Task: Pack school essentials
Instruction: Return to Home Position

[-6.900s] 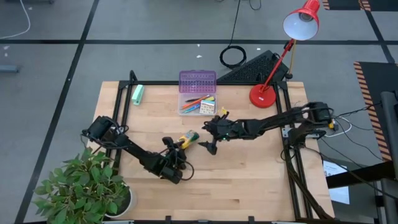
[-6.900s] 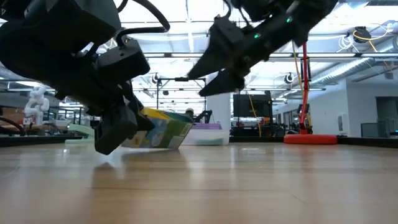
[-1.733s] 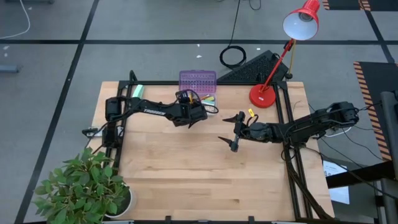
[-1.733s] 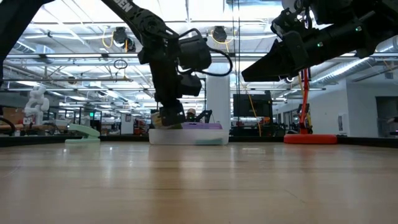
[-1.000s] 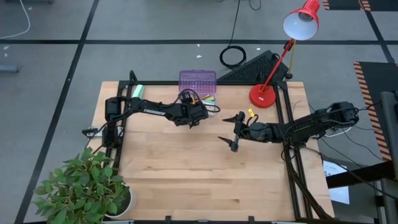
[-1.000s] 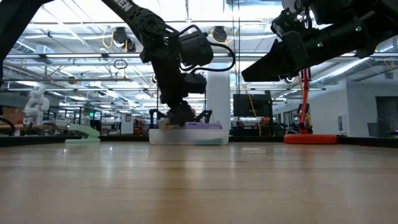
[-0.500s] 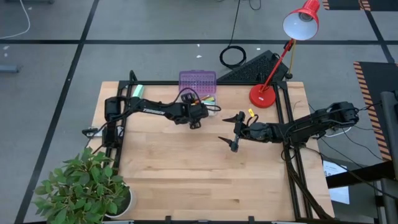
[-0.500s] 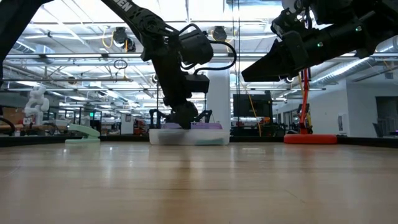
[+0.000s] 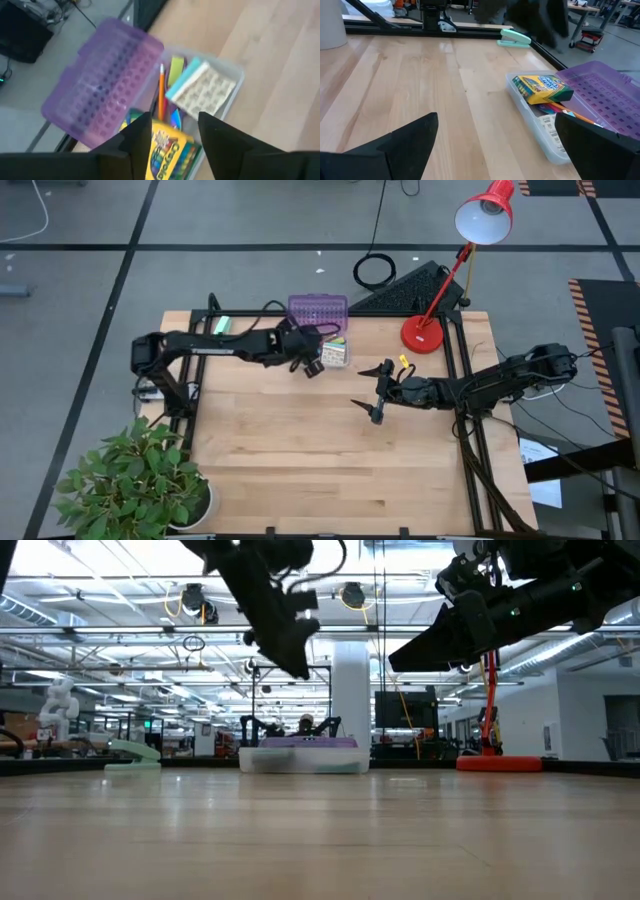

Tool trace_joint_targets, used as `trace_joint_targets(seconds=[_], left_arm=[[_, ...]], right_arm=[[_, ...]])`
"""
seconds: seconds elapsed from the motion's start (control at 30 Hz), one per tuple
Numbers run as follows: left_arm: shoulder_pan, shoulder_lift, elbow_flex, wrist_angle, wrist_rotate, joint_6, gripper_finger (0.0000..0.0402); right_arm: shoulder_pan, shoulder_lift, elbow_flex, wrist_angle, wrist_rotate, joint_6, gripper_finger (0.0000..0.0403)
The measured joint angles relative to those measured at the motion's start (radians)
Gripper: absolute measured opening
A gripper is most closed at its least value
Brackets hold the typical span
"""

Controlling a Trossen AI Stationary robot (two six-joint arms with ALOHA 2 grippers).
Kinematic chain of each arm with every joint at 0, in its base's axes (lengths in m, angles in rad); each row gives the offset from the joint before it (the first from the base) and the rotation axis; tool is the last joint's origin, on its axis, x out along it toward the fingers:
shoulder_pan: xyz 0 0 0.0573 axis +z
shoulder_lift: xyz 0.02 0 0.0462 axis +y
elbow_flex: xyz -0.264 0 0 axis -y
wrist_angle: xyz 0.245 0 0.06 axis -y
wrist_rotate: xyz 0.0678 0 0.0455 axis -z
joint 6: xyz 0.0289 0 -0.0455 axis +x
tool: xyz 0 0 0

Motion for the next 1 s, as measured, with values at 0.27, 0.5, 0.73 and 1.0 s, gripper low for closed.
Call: trace_joint_targets(seconds=[0.27,0.5,0.73,1.0], left_arm=[[-0.009,-0.068,0.0,-0.021,-0.005,-0.069,0.0136],[-0.051,-0.067,-0.07,0.079,-0.007,-0.049,0.0117],[-0.101,-0.071,-0.247,0.311,0.096,-0.058,0.0077],[-0.183,-0.292,-0.513,0.57,0.107,-0.051,0.0024]], right_arm=[[0.0,0.0,0.0,-0.005,0.0,-0.002,0.0396],[0.0,0.0,0.0,-0.016,-0.002,-0.003,0.0396],[0.002,0.0,0.0,-0.017,-0.003,-0.007,0.0382],[0.002,0.0,0.0,-0.011,-0.003,-0.061,0.032]])
